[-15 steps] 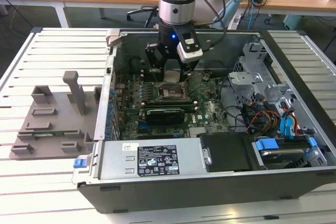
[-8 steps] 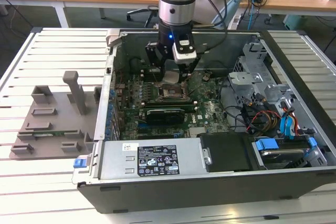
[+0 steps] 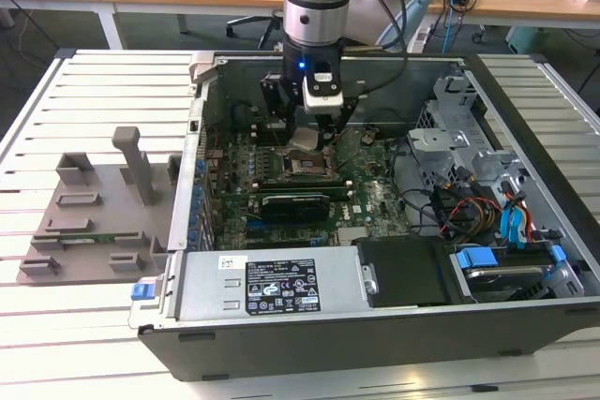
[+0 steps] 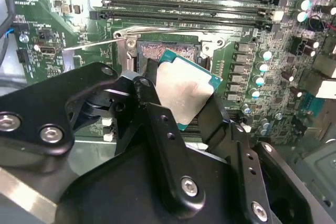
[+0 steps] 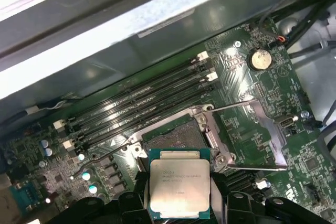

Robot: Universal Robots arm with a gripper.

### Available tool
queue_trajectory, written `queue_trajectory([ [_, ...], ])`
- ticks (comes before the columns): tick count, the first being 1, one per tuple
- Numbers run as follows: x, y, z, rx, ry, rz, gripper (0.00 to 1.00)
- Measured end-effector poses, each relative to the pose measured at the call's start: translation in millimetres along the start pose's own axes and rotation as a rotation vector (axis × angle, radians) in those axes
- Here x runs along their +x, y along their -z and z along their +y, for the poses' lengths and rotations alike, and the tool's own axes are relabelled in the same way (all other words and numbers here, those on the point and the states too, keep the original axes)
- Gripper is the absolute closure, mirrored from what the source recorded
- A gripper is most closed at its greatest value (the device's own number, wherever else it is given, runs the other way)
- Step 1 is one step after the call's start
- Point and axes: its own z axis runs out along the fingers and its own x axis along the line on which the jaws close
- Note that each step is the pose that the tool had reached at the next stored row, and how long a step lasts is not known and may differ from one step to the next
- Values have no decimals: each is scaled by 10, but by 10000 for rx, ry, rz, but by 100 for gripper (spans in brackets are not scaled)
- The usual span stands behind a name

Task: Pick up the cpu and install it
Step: 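Place the cpu into insertion slot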

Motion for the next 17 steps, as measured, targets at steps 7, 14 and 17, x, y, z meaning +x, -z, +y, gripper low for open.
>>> queue_trajectory([
  [7,0,-10,0,31,-842,33,45],
  [14,1,-21,1,58,-1666,65,45],
  [17,1,-24,1,65,-1868,74,45],
])
